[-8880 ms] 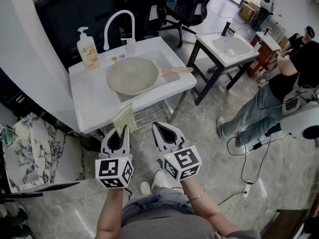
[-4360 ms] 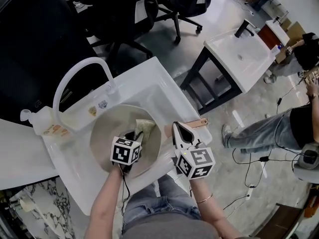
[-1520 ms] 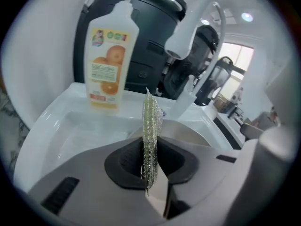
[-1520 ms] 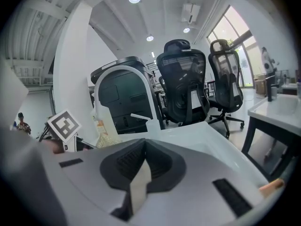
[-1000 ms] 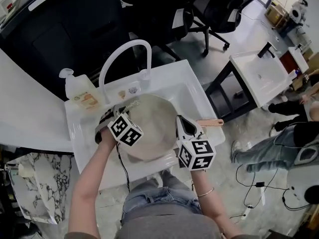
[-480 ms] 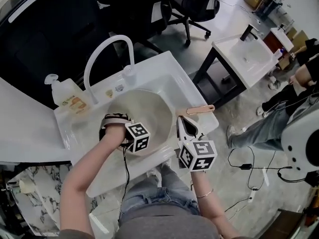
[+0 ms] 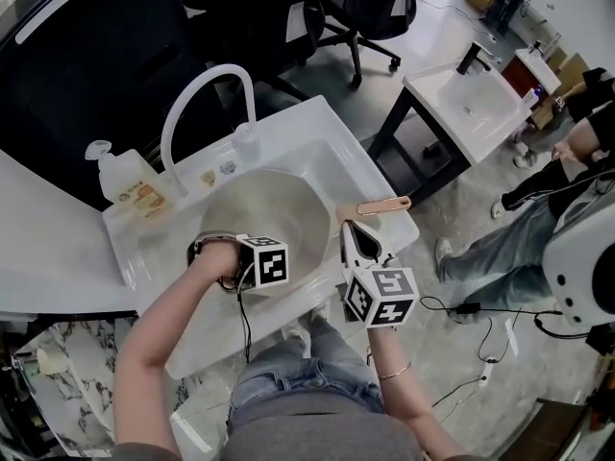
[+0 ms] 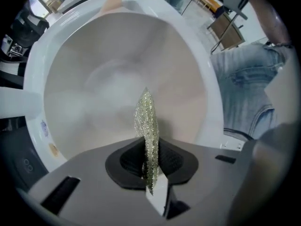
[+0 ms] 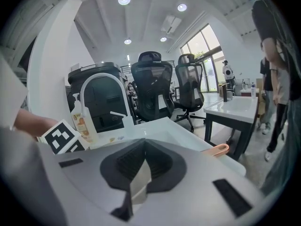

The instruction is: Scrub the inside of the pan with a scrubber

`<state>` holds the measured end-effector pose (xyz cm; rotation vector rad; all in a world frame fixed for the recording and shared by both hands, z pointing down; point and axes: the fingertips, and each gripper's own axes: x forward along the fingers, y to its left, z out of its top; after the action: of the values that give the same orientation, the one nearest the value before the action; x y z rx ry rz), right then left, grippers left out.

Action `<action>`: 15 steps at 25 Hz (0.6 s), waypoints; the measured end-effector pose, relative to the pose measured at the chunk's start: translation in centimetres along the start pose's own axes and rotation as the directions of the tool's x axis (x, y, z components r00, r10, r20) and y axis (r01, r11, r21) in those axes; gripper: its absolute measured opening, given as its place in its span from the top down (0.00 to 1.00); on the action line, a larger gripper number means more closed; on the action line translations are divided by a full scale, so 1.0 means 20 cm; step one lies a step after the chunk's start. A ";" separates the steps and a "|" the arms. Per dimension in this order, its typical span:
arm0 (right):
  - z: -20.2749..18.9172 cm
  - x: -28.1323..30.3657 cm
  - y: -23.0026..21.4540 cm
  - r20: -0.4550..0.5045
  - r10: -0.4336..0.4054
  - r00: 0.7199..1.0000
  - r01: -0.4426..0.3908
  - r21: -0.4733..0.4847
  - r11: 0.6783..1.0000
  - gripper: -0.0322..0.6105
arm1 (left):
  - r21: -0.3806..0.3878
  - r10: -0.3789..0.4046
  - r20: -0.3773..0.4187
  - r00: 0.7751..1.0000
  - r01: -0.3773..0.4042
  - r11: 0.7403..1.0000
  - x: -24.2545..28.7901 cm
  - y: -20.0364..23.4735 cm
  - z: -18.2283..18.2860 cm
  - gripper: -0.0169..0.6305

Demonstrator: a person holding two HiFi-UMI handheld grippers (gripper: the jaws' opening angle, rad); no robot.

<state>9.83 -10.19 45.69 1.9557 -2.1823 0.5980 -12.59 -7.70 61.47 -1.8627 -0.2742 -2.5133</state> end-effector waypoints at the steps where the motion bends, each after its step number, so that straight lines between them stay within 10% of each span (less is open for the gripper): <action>1: 0.00 0.00 0.00 0.002 0.002 1.000 -0.002 0.000 1.000 0.93 | 0.002 -0.039 0.023 0.999 0.039 0.999 -0.01 -0.04 0.02 0.88; 15: 0.02 -0.01 -0.07 0.003 0.012 1.000 -0.012 0.000 1.000 0.93 | -0.056 -0.285 0.292 0.913 0.314 0.948 -0.12 -0.18 0.33 0.88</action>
<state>11.28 -10.26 45.55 1.9456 -2.1975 0.5980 -6.07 -3.40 60.48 -2.3910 -0.4774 -2.4723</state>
